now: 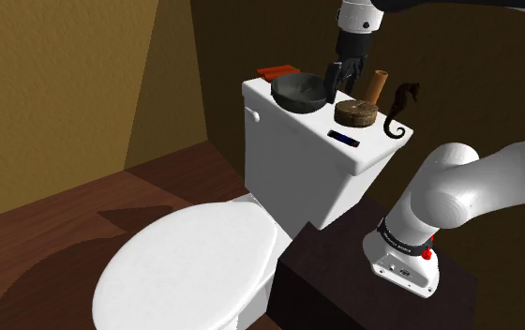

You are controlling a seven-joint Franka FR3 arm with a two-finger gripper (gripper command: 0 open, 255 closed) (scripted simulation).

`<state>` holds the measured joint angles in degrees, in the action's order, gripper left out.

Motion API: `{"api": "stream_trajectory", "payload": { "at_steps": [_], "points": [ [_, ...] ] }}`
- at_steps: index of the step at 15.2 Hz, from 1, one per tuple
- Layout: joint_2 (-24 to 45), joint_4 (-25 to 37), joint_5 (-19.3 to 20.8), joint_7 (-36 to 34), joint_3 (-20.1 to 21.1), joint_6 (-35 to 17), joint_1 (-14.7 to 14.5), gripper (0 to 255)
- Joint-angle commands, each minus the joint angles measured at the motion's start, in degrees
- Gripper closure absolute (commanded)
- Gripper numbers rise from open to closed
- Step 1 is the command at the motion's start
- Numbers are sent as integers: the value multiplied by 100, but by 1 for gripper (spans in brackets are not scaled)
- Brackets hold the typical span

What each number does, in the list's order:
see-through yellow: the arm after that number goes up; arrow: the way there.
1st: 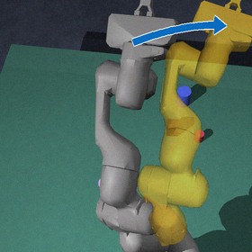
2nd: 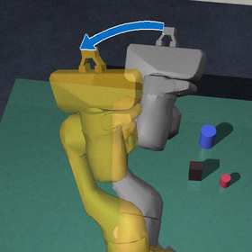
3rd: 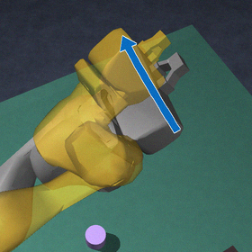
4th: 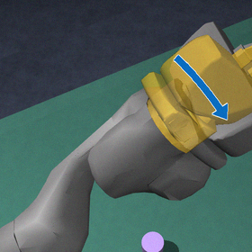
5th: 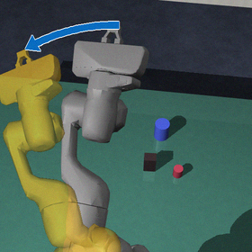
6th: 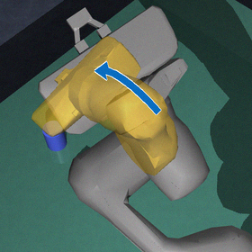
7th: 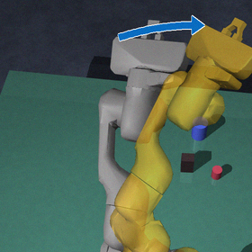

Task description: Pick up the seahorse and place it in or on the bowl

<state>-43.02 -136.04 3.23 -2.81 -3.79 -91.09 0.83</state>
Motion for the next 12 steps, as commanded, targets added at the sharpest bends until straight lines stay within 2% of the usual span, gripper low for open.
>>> {"api": "stream_trajectory", "payload": {
  "at_steps": [1,12],
  "points": [
    [0,0,0,0,0,0,0,0],
    [-2122,118,399,998,-119,1630,90,0]
  ]
}}
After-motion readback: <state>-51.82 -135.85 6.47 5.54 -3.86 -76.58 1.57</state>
